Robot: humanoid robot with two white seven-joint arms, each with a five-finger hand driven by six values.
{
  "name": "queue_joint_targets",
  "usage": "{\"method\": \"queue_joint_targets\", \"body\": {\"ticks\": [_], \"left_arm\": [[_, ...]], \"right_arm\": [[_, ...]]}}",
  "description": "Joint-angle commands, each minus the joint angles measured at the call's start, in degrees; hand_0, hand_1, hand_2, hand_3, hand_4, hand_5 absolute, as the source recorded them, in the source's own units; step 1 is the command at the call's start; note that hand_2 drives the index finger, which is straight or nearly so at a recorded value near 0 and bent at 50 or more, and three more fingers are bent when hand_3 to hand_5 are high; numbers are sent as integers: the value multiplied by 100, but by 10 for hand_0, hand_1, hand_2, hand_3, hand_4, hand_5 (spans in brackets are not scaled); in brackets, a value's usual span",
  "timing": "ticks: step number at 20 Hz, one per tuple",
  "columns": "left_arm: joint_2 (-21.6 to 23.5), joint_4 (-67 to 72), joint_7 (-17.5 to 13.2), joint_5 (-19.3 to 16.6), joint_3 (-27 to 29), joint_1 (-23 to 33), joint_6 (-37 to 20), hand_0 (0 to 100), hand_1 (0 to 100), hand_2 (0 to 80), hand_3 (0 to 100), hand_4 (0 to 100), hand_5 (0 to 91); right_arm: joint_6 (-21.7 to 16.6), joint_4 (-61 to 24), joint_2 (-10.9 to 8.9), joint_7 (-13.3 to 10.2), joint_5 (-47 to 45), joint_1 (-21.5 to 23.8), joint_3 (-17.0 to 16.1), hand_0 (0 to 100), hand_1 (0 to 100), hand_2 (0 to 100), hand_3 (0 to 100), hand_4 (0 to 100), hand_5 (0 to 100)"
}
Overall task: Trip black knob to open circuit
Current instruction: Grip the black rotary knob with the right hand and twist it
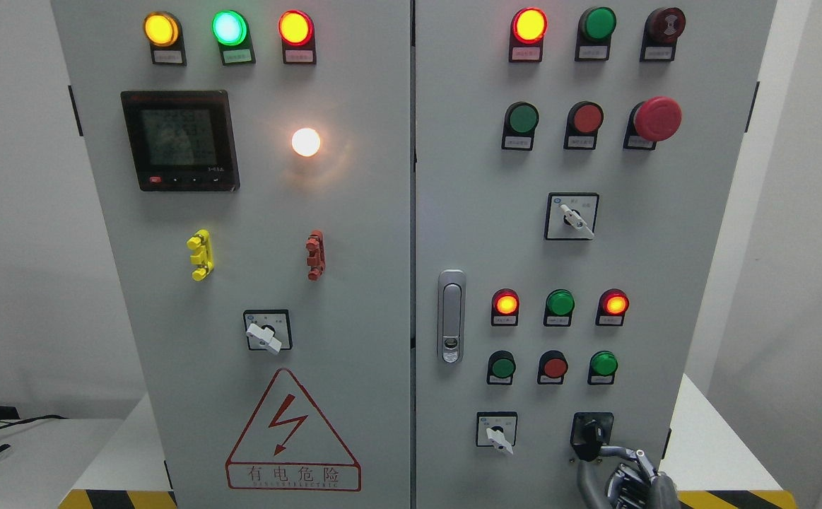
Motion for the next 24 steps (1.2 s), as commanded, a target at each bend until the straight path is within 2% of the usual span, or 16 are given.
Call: {"method": "queue_joint_targets", "body": {"ticks": [1,24], "left_arm": [[6,0,3,26,0,0,-2,120,389,0,0,0,0],[-2,0,3,26,0,0,-2,120,389,0,0,0,0]], "right_arm": [[-5,1,13,3,2,-6,-165,337,743,479,953,1000,1000],[3,141,13,12,116,-41,-78,336,736,497,963,1000,1000]]}}
